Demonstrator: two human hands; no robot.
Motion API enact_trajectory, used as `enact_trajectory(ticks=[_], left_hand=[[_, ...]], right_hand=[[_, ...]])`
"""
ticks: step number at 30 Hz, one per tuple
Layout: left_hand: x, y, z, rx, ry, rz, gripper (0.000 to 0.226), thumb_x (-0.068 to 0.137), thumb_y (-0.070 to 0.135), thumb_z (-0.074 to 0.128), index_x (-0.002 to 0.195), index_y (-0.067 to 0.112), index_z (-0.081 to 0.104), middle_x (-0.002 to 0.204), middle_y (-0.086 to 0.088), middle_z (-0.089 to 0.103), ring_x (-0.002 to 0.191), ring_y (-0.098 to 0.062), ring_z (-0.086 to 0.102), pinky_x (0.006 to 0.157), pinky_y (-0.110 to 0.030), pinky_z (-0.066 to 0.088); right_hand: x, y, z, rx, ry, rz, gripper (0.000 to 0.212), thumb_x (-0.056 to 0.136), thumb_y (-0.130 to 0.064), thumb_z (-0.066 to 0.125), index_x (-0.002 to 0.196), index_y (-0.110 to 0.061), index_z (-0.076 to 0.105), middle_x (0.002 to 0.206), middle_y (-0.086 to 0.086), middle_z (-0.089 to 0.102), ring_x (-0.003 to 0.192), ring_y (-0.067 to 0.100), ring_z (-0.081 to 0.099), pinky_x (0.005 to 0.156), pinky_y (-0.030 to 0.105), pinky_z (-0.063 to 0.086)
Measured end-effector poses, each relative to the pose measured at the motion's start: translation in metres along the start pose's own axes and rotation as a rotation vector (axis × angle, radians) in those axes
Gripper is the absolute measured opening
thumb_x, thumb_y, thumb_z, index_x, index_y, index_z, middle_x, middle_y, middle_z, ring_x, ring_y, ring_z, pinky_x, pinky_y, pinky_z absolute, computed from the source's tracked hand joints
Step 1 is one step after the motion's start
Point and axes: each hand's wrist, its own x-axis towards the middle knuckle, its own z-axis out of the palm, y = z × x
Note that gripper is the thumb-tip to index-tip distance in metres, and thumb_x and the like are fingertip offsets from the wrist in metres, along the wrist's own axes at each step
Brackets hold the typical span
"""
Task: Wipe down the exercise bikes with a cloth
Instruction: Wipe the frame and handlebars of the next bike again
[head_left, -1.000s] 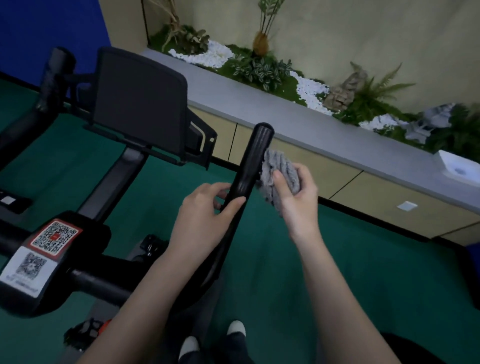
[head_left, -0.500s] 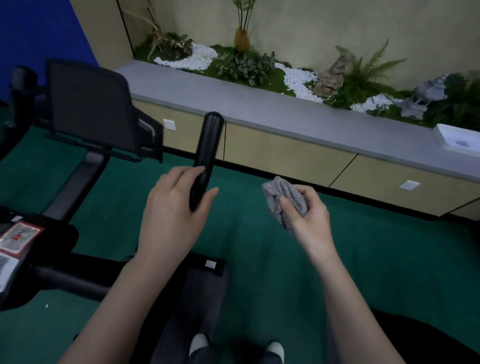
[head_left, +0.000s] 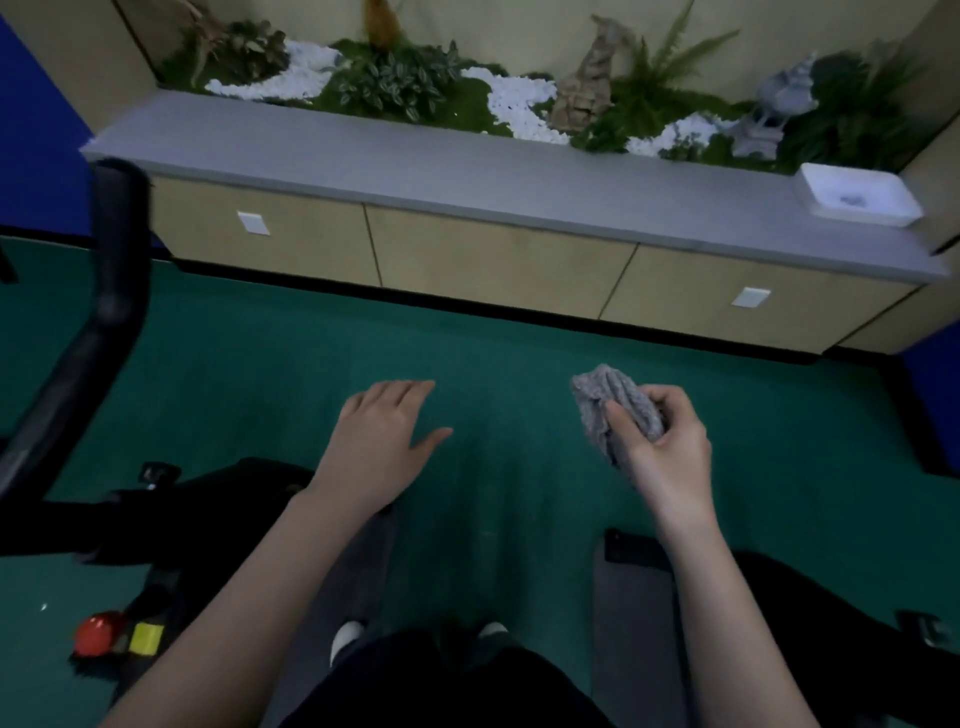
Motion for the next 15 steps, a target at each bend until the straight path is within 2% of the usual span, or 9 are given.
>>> enact_trajectory(ticks=[7, 15], left_hand=[[0.029, 0.041, 0.041, 0.089, -0.147, 0.056, 0.065, 0.093, 0.056, 0.038, 0.145, 0.018, 0.032, 0.148, 0.0, 0.039, 0.141, -0.017, 0.026, 0.113, -0.034, 0.018], [0.08, 0.027, 0.058, 0.11, -0.272, -0.01, 0.066, 0.094, 0.057, 0.034, 0.147, 0.018, 0.028, 0.148, -0.005, 0.04, 0.141, -0.018, 0.026, 0.114, -0.035, 0.016]], right_hand=[[0.018, 0.039, -0.044, 0.018, 0.049, 0.098, 0.017, 0.08, -0.02, 0.071, 0.09, -0.015, 0.059, 0.078, -0.008, 0.062, 0.071, 0.011, 0.057, 0.073, 0.031, 0.047], [0.064, 0.041, -0.018, -0.022, -0.001, 0.121, 0.015, 0.08, -0.017, 0.071, 0.091, -0.014, 0.06, 0.077, -0.007, 0.061, 0.072, 0.014, 0.056, 0.073, 0.031, 0.046]])
